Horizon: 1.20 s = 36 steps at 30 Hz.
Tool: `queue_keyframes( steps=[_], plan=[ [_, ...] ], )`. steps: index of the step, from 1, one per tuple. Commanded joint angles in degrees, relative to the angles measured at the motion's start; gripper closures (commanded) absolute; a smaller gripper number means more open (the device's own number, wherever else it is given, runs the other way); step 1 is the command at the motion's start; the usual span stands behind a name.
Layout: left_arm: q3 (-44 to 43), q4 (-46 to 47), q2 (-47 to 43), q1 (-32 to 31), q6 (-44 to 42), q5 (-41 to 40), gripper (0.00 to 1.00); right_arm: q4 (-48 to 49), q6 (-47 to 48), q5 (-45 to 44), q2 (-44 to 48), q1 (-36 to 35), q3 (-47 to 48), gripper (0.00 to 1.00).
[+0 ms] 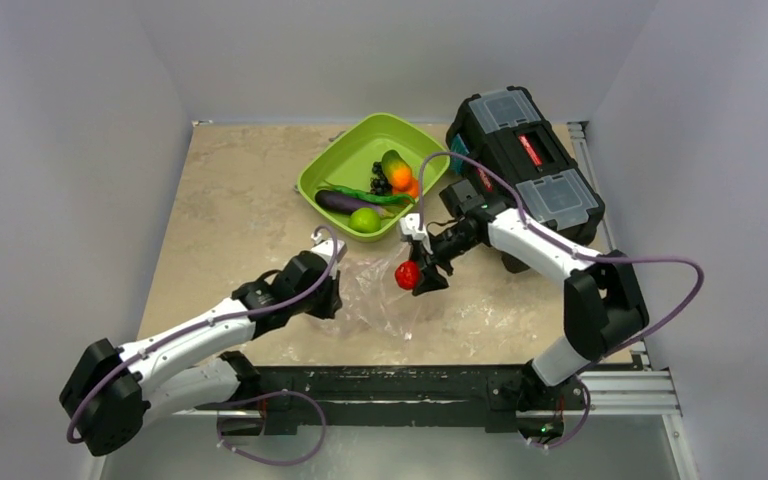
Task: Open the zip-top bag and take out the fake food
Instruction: Place the fake fruit in the bin.
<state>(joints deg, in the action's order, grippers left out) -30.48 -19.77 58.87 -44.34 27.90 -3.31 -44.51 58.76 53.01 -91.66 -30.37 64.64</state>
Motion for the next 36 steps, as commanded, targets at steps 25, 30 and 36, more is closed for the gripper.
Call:
queue_keyframes(
  steps=[25,30,36],
  plan=[
    [4.36,4.04,-24.04,0.04,-1.01,4.82,0.76,-18.75,15.18,1.16,3.67,10.98,4.78,1.00],
    [6.48,8.45,-25.89,-0.05,-2.32,10.11,0.33,-17.53,13.84,0.59,5.02,11.62,3.98,1.00],
    [7.37,14.75,-22.32,-0.50,-2.58,16.40,0.04,-17.48,12.96,0.94,4.64,11.65,4.44,1.00]
  ],
)
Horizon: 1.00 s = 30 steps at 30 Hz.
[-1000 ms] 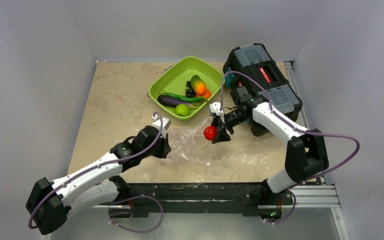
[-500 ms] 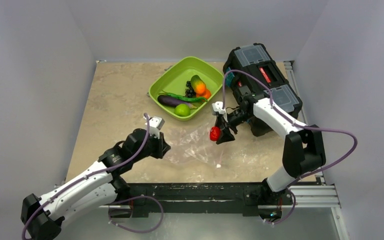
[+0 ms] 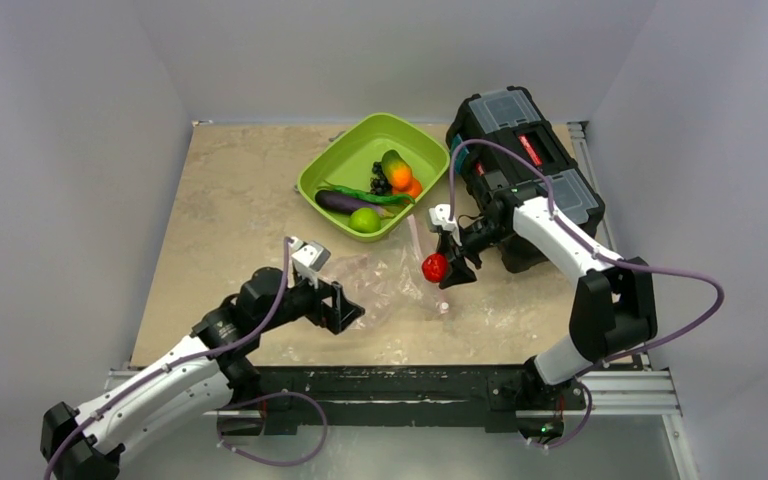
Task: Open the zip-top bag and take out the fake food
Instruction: Place the fake fruit in the bin.
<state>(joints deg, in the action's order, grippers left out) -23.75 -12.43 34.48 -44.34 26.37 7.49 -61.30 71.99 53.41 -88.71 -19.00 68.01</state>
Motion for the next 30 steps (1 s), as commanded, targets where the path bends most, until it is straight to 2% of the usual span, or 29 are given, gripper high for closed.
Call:
queue_keyframes(
  steps=[1,5,10,15,19,26,30],
  plan=[
    [0.63,8.07,2.92,-0.95,-1.27,5.46,0.02,-1.00,-0.05,0.71,1.57,0.29,1.19,1.00],
    [-0.91,5.25,5.37,-2.28,-2.19,-0.66,0.00,-0.69,-2.22,3.18,1.14,0.30,3.71,1.00],
    [-2.58,-1.63,1.10,-2.29,-1.90,-9.94,0.00,6.37,-13.38,0.70,1.32,0.28,9.97,1.00],
    [-2.11,-6.45,-6.60,-2.24,2.15,-17.29,0.00,20.12,-29.07,-6.52,-0.25,-0.12,14.24,1.00],
    [-3.28,-11.66,-10.09,-2.14,4.43,-20.24,0.00,30.82,-40.44,-16.81,-2.11,-3.57,16.50,1.00],
    [-7.37,-20.34,-13.36,-2.07,4.99,-23.48,0.00,41.69,-48.69,-29.39,-7.10,-11.45,21.36,0.98],
    [-8.35,-24.15,-15.22,-2.09,5.79,-24.62,0.00,42.24,-49.75,-34.72,-12.18,-15.02,26.70,0.97]
  ],
)
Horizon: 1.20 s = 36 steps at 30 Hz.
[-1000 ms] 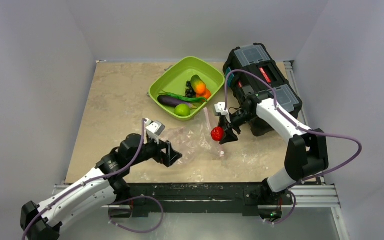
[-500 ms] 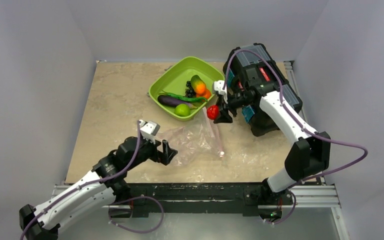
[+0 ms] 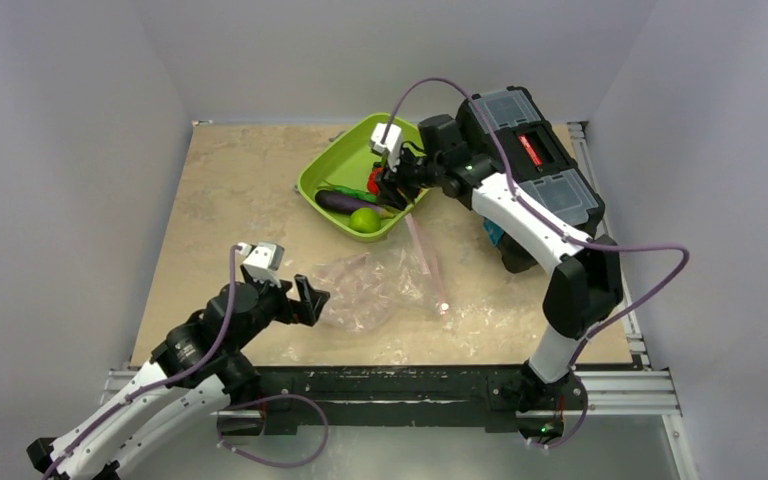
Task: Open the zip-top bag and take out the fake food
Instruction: Place the fake fruit in the bin.
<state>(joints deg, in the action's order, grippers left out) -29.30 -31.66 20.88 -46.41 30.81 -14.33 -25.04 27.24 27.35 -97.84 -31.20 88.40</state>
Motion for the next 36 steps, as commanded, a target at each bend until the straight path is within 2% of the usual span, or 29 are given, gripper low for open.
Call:
queue_keyframes(
  steps=[1,6,10,16,18,24,30,36],
  plan=[
    [-2.71,-5.56,-2.12,-0.06,1.80,-2.82,0.00,6.35,-5.41,-10.27,-4.25,-3.56,7.50,0.97],
    [-1.87,-8.82,-4.31,-0.03,3.40,-4.16,0.00,8.56,-8.21,-16.89,-11.54,-6.13,12.22,0.90],
    [-1.32,-8.77,-5.23,-0.05,4.06,-4.31,0.00,8.62,-9.16,-17.87,-16.31,-6.67,15.02,0.74],
    [-1.93,-8.57,-5.00,-0.08,4.04,-3.87,0.00,8.99,-9.80,-19.35,-22.10,-6.60,18.56,0.61],
    [-2.16,-8.78,-5.26,-0.03,4.00,-3.76,0.00,8.95,-9.97,-19.19,-23.49,-6.71,19.24,0.51],
    [-3.11,-10.13,-6.83,0.01,4.88,-3.14,0.00,8.39,-9.34,-17.11,-23.70,-6.69,20.93,0.02],
    [-3.75,-9.25,-10.77,-0.04,5.93,-0.98,0.00,7.24,-8.02,-16.02,-16.88,-6.74,18.75,0.01],
    [-7.24,-10.86,-11.50,-0.05,4.69,-2.10,0.00,6.99,-5.57,-13.75,-0.49,-6.50,7.54,0.01]
  ],
)
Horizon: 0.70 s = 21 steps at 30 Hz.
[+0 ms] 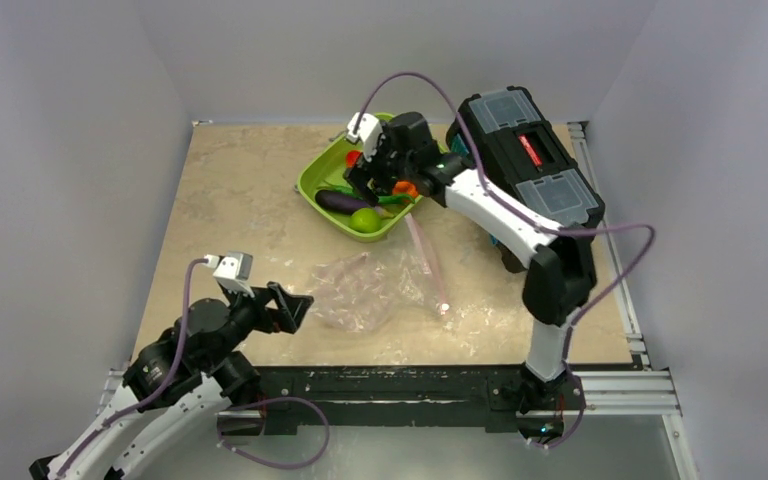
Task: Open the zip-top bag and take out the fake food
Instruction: Place the fake fruit in the bin, then reset both arms
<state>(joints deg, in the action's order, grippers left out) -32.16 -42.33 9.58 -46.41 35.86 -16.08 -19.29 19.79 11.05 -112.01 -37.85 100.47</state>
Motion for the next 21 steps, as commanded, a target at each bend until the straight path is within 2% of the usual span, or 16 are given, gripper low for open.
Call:
queue_keyframes(
  steps=[1,3,8,14,17,21],
  plan=[
    [-5.52,-0.44,0.27,-0.04,-1.26,-0.96,0.00,1.97,0.95,2.12,16.98,0.33,-7.01,0.01],
    [-8.89,-1.29,1.83,0.00,-3.55,-2.20,0.00,2.12,-0.45,2.51,23.16,1.60,-10.68,0.01],
    [-17.01,-3.50,8.01,0.00,-9.11,-6.24,0.00,0.72,-4.17,14.56,37.02,11.86,-17.07,0.01],
    [-19.56,0.78,13.20,0.11,-15.82,-10.70,0.00,1.20,-5.29,16.32,52.30,22.16,-28.89,0.01],
    [-23.36,0.92,17.83,2.45,-17.23,-7.75,0.00,0.29,-6.37,17.51,58.42,27.20,-31.78,0.01],
    [-26.68,1.05,21.54,10.87,-17.18,3.11,0.00,-1.67,-8.86,14.43,63.04,30.47,-33.61,0.01]
  ],
)
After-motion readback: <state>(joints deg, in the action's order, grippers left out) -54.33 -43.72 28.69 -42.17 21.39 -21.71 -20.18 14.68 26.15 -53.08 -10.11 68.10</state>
